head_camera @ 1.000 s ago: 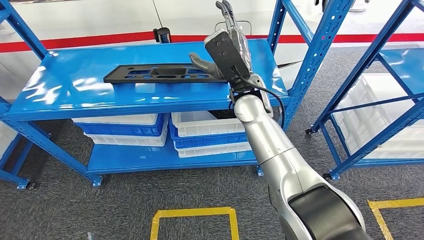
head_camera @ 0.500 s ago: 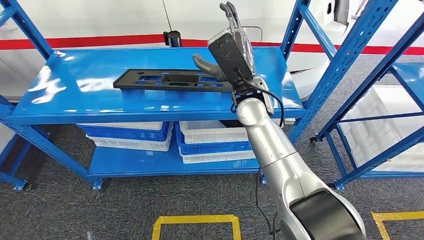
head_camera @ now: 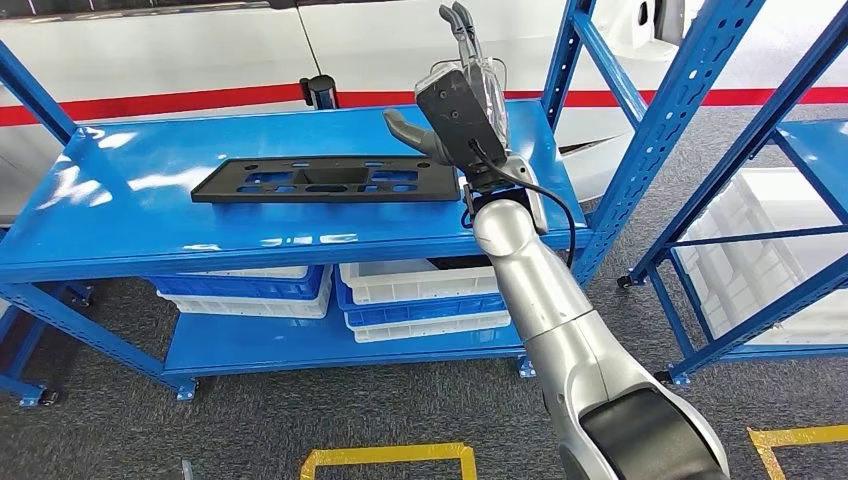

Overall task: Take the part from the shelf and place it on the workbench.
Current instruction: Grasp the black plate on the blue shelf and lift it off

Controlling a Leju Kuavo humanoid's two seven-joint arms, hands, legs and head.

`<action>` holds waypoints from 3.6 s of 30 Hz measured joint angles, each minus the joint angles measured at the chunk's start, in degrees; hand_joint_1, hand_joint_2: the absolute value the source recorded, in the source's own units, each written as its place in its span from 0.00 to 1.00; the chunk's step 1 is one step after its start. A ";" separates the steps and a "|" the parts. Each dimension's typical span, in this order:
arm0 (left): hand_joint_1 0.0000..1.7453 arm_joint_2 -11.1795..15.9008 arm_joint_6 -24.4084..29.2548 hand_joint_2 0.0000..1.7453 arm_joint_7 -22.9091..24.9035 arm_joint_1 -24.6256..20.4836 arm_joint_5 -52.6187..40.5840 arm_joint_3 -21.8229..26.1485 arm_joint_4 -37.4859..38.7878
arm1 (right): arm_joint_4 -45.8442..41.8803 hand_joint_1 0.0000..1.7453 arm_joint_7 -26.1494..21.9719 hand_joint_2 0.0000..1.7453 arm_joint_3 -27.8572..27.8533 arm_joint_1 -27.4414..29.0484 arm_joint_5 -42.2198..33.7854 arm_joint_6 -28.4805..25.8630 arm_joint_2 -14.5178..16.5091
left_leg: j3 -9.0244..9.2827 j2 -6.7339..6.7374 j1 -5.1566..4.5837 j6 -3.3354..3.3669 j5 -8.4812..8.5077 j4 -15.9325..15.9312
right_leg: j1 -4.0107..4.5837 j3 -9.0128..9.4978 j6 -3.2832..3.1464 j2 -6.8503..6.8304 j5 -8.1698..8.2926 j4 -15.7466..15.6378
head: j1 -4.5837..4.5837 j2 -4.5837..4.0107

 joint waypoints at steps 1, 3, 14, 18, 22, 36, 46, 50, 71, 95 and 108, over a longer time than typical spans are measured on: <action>0.00 0.02 0.05 0.00 0.02 0.01 -0.03 0.01 0.00 | -0.11 0.00 0.00 1.00 0.00 0.14 0.00 0.00 0.00 | 1.33 0.02 0.06 0.09 2.86 -4.11 | -0.01 0.32 0.18 0.06 -0.28 0.01 | -0.01 0.00; 0.00 0.03 0.30 0.00 0.21 -0.03 -0.15 0.01 0.00 | -0.44 0.00 0.00 1.00 0.00 0.33 0.05 0.00 0.00 | 3.69 0.08 -0.08 0.59 5.56 -10.50 | 0.15 0.73 0.65 0.10 -0.75 0.08 | 0.04 0.01; 0.00 -0.19 1.94 0.00 0.93 0.20 -0.24 0.41 0.04 | -3.80 0.00 0.11 1.00 0.02 3.12 0.54 0.30 -0.13 | 5.02 -0.31 -1.29 1.84 6.36 -12.27 | 0.70 0.96 1.01 -0.18 -1.58 -0.07 | 0.15 0.01; 0.00 -0.21 2.25 0.00 0.17 0.35 0.63 1.07 0.04 | -4.93 0.00 0.45 1.00 0.02 3.72 0.80 1.46 0.08 | 5.03 -0.30 -1.33 2.08 6.26 -12.25 | 0.60 1.09 1.99 -0.17 -1.59 -0.29 | 0.16 0.00; 0.00 -0.21 2.38 0.00 -0.64 0.73 1.69 2.09 0.03 | -5.81 0.00 1.04 1.00 0.02 3.80 0.83 2.46 0.74 | 5.08 -0.33 -1.32 2.08 6.26 -12.24 | 0.37 1.07 2.01 -0.18 -1.60 -0.30 | 0.15 0.00; 0.00 -0.45 1.50 0.00 -1.84 1.38 1.42 3.41 0.01 | -7.08 0.00 1.38 1.00 -0.81 3.99 0.28 3.50 0.37 | 6.93 -0.04 0.80 1.83 5.44 -12.98 | -2.12 -3.20 5.64 -0.67 -2.35 5.86 | 0.37 0.00; 0.00 -0.65 1.83 0.00 -1.89 0.56 0.26 3.20 0.02 | -7.81 0.00 1.60 1.00 -1.38 4.52 0.49 2.15 -0.61 | -0.34 0.24 1.23 -0.16 -1.79 1.85 | -1.22 -0.74 2.17 -0.14 -1.95 2.45 | -0.07 0.00; 0.00 -0.73 1.87 0.00 -1.97 0.50 0.22 3.18 0.02 | -7.94 0.00 1.79 1.00 -1.40 5.32 0.63 1.97 -1.10 | -1.76 0.21 0.47 1.47 2.47 0.67 | -0.20 0.47 1.28 0.07 -2.84 2.44 | -0.08 0.00; 0.00 -1.57 1.38 0.00 -2.22 -0.46 2.18 3.65 0.02 | -7.78 0.00 1.73 1.00 -1.37 5.46 1.00 1.86 -2.46 | 5.80 -0.33 -0.97 3.15 4.23 -10.93 | -0.96 -2.36 3.83 -0.53 -0.11 2.00 | 0.10 0.00; 0.00 -1.11 4.49 0.00 -0.55 0.59 2.85 5.58 0.03 | 3.02 0.00 6.29 1.00 25.17 7.56 3.84 -2.96 4.39 | 6.11 -0.09 -0.84 1.83 4.17 -11.49 | -0.55 -2.25 3.05 -0.33 -0.34 1.93 | 0.13 0.00; 0.00 -0.74 4.78 0.00 -1.79 2.09 3.56 7.74 0.05 | 9.68 0.00 13.84 1.00 40.78 3.44 5.59 -8.21 4.61 | 6.12 -0.12 -0.98 1.85 4.17 -11.48 | -0.75 -2.24 3.06 -0.35 -0.34 1.89 | 0.13 0.00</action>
